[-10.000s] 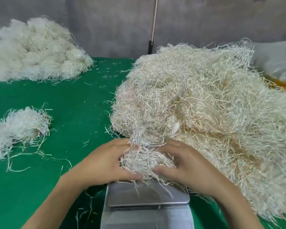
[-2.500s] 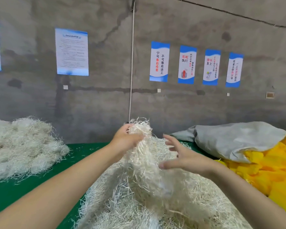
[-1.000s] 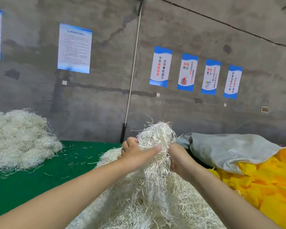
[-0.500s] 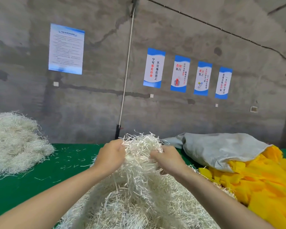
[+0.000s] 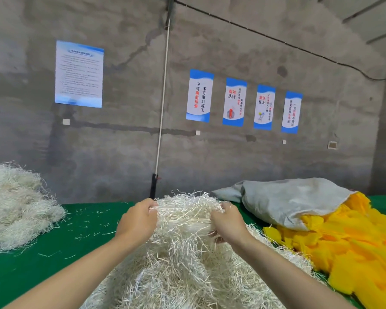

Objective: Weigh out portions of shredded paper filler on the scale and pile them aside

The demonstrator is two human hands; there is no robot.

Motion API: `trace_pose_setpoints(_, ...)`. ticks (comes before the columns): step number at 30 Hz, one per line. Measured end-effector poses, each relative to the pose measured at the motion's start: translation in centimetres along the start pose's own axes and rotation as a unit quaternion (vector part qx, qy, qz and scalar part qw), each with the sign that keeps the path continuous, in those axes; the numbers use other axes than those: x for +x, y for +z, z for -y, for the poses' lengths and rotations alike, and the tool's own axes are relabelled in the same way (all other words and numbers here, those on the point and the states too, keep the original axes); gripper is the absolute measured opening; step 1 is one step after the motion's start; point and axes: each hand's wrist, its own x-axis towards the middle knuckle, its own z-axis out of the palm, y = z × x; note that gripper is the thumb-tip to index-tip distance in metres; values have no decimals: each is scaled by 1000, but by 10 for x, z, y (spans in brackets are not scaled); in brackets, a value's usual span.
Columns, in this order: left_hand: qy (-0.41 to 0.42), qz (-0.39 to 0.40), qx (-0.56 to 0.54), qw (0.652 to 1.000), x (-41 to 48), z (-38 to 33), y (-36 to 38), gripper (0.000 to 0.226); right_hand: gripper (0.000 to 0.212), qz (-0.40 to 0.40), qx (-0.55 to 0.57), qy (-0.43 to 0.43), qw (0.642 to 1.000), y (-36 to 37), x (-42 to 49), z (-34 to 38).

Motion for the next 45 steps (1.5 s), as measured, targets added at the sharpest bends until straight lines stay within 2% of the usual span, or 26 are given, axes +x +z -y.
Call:
trace_pose_setpoints(1, 16, -15, 6, 1000, -4, -3, 1, 31, 51, -3, 28, 7, 1000, -1, 0, 0)
trace_pose_setpoints(3, 173, -116, 74, 975, -14, -13, 2, 44, 30, -15, 79, 23, 996, -5, -1, 0)
trace_pose_setpoints(5, 341, -202, 89, 914, -30, -29, 3, 34, 18, -26, 116, 34, 992, -8, -4, 0)
trace_pose_setpoints(6, 357, -180, 93, 912, -37, -36, 3, 27, 17, -30, 132, 37, 990, -9, -5, 0)
trace_pose_setpoints(7, 320, -134, 91, 933, -41, -41, 3, 30, 19, -32, 144, 38, 988, -9, -6, 0)
trace_pose_setpoints(8, 238, -62, 79, 966, -44, -46, 4, 44, 25, -30, 154, 38, 987, -10, -9, 2)
trace_pose_setpoints(10, 103, 72, 37, 991, -41, -43, 8, 72, 36, -4, 184, 26, 983, -8, -13, 5)
trace_pose_setpoints(11, 54, 133, -31, 989, -37, -40, 10, 78, 41, 20, 187, 19, 982, -7, -13, 5)
trace_pose_setpoints(13, 4, 225, -168, 960, -31, -36, 15, 79, 37, 88, 168, 5, 982, -6, -13, 5)
trace_pose_setpoints(15, -8, 263, -244, 933, -26, -31, 22, 69, 24, 162, 169, -14, 972, -4, -17, 6)
trace_pose_setpoints(17, -13, 255, -273, 928, -23, -27, 26, 49, 27, 194, 175, -40, 964, -5, -19, 9)
trace_pose_setpoints(20, -42, 209, -308, 927, -16, -25, 23, 27, 44, 204, 177, -78, 960, -8, -19, 11)
trace_pose_setpoints(22, -78, 204, -373, 901, -12, -28, 21, 21, 34, 224, 123, -97, 962, -9, -21, 10)
trace_pose_setpoints(23, -91, 209, -408, 884, -11, -30, 20, 21, 26, 231, 90, -101, 963, -8, -22, 9)
trace_pose_setpoints(25, -103, 213, -450, 861, -11, -33, 16, 36, 25, 215, 51, -122, 968, -5, -24, 8)
trace_pose_setpoints(28, -104, 211, -463, 854, -11, -31, 10, 54, 18, 187, 48, -151, 970, -5, -23, 10)
trace_pose_setpoints(30, -108, 188, -446, 869, -11, -27, 4, 54, 11, 173, 32, -149, 973, -9, -23, 11)
trace_pose_setpoints(32, -101, 179, -428, 880, -13, -24, -1, 54, 13, 151, 25, -136, 979, -12, -19, 9)
trace_pose_setpoints(36, -86, 178, -382, 903, -11, -14, -9, 30, 7, 105, 16, -80, 991, -17, -5, 4)
trace_pose_setpoints(39, -74, 169, -363, 913, -1, -4, -18, 39, 5, 37, 19, -19, 999, -25, 6, -1)
trace_pose_setpoints(42, -83, 101, -327, 936, 7, 4, -23, 37, 17, 13, 27, 11, 999, -30, 10, -12)
trace_pose_setpoints(45, -43, 9, -217, 975, 11, 6, -22, 26, 7, 12, -6, 17, 1000, -31, 11, -18)
